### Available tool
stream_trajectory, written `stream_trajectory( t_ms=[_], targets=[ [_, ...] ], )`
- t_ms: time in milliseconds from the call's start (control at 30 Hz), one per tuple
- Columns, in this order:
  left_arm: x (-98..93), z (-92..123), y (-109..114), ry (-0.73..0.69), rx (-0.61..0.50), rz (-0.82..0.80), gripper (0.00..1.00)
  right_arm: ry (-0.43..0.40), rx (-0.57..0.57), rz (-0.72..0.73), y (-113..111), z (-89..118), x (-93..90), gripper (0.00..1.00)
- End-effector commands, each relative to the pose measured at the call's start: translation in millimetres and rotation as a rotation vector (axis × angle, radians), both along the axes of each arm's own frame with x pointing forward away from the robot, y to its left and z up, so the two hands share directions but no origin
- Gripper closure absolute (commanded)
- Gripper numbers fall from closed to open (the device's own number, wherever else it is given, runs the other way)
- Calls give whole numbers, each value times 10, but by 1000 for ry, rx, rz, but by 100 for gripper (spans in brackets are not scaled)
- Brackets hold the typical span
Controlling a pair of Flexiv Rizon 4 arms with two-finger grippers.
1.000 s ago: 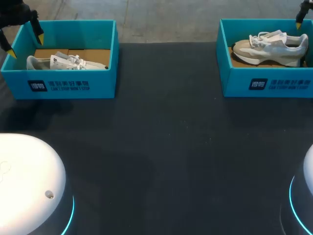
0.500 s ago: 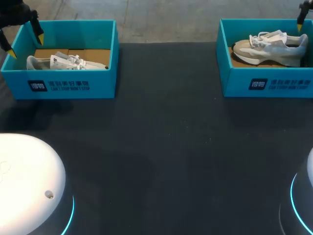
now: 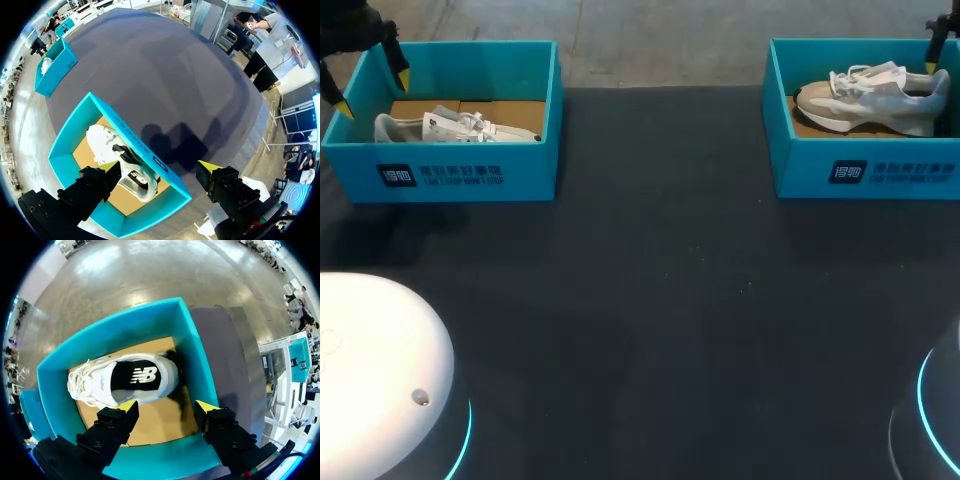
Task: Take the shoe out of the shoebox, open the shoe tongue, remove and reinsert the insole, then place the shoe into the shoebox
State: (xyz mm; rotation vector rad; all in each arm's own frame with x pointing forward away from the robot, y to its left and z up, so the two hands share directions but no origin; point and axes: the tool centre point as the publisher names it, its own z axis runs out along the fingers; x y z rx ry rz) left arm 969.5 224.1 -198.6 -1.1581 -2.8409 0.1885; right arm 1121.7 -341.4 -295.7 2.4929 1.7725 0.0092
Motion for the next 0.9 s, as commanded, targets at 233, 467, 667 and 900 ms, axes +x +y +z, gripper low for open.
stream_trajectory(
  t_ms=[233, 467, 667, 900],
  targets=[
    [-12, 5, 0, -2, 3, 0, 0, 45, 19, 7, -102, -173, 214, 30],
    [-12, 5, 0, -2, 3, 0, 0, 33, 7, 18, -111, -273, 271, 31],
    [-12, 5, 0, -2, 3, 0, 0, 13, 11, 7, -115, -360, 314, 40],
    [-12, 5, 0, -2, 3, 0, 0, 13, 9, 9, -107, -458, 360, 44]
  ],
)
